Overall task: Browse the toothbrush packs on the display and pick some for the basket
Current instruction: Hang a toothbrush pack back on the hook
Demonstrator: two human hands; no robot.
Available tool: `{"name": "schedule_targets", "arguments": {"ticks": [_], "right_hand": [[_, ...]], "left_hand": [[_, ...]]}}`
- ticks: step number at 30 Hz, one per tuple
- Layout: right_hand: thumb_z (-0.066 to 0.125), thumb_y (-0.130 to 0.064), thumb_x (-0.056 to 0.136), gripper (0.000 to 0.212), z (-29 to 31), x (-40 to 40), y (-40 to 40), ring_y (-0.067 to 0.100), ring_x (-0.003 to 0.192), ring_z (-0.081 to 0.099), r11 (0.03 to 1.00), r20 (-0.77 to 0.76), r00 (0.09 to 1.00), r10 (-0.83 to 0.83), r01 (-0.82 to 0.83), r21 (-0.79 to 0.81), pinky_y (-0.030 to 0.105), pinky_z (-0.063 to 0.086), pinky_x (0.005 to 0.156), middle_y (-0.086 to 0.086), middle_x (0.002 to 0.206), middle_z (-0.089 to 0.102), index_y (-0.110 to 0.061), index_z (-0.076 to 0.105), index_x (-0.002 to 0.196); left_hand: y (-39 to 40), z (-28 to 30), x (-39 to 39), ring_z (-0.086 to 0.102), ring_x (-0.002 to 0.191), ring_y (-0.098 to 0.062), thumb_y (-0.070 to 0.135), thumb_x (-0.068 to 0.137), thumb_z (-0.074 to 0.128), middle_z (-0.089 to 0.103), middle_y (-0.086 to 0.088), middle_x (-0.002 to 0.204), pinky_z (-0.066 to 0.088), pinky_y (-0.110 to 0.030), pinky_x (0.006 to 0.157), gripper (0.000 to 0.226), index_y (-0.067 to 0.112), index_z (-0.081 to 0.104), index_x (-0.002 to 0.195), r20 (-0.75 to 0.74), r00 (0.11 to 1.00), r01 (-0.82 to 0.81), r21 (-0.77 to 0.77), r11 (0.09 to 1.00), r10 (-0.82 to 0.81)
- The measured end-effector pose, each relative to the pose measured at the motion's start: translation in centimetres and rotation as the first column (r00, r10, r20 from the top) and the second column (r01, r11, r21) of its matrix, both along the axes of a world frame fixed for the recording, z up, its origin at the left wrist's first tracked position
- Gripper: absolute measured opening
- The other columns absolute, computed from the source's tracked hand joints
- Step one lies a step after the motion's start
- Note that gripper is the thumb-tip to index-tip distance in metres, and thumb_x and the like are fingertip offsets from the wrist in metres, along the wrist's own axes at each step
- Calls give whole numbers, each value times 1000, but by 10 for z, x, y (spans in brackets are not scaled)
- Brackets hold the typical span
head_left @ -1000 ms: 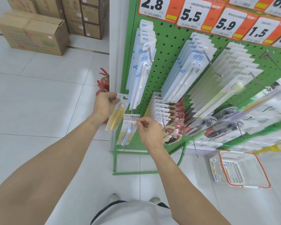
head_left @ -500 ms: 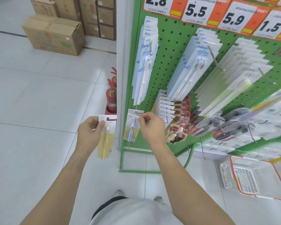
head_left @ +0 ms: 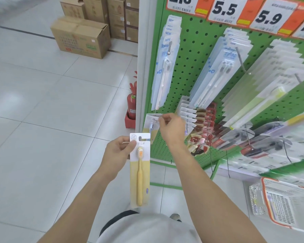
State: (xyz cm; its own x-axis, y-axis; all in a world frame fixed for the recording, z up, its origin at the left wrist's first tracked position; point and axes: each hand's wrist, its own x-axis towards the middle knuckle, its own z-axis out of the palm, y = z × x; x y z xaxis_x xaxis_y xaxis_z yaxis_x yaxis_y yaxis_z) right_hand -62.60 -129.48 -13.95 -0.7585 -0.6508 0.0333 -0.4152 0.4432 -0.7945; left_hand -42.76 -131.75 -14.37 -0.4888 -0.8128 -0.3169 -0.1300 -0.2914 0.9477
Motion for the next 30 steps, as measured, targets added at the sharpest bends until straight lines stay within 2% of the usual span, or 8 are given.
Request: {"name": "schedule_targets", "arguments": {"ticks": [3,6,10,12,17,21,24,30], "right_hand": [[61,-15,99,25,10,-1,15,22,95,68,995,21,996,90,-90,44,36,56,88,8,105,72,-4,68,119],[57,-21,101,19,29,-2,43,13,85,70,979,64,978,199,-200,24,24,57,78,-4,97,73,-16,71,113],[51,-34,105,25,36,-8,91,24,87,74,916,358,848,391,-396,-61,49,60,84,3,92,76,-22,72,99],[53,-42,103,32,36,-13,112,25,90,74,894,495,753,433,-428,-130,49,60,86,5,95,77,-16,71,102],[67,-27,96,24,28,-22,138,24,74,66,901,543,719,434,-345,-262,35,59,64,20,88,72,-3,67,96],[61,-12,101,13,27,-29,149,22,71,67,920,595,713,371,-196,-338,34,57,62,22,85,71,-2,67,97],[57,-7,102,12,33,-34,156,18,69,69,918,647,685,335,-81,-389,27,56,59,8,83,75,-1,67,101],[62,-11,99,19,33,-41,173,23,81,72,912,667,643,376,-127,-391,38,62,70,14,92,75,5,67,108]], "left_hand": [[8,7,-9,70,72,-24,12,98,63,77,-18,91,58,-39,75,15,2,68,108,-27,999,23,34,999,-22],[15,16,-21,67,73,-28,12,96,65,73,-29,94,57,-42,74,17,0,69,108,-61,998,14,44,999,-12],[28,29,-39,70,70,-22,9,96,65,77,-17,87,59,-37,66,12,0,68,103,-83,996,-27,48,999,31],[35,35,-49,71,73,-24,9,96,65,78,-13,89,60,-37,67,12,0,68,102,-81,995,-54,49,997,58],[52,47,-75,72,87,-37,14,93,70,77,-17,94,60,-49,83,19,0,68,106,-77,996,-34,42,999,37],[62,59,-86,74,94,-37,13,93,69,77,-16,98,57,-51,94,19,3,71,109,-37,991,132,13,991,-132],[72,60,-92,72,95,-45,10,94,68,77,-18,97,56,-56,91,16,5,74,109,12,977,212,-3,977,-212],[89,57,-97,74,88,-36,7,95,65,78,-16,96,60,-46,82,16,2,73,108,14,992,121,3,993,-122]]}}
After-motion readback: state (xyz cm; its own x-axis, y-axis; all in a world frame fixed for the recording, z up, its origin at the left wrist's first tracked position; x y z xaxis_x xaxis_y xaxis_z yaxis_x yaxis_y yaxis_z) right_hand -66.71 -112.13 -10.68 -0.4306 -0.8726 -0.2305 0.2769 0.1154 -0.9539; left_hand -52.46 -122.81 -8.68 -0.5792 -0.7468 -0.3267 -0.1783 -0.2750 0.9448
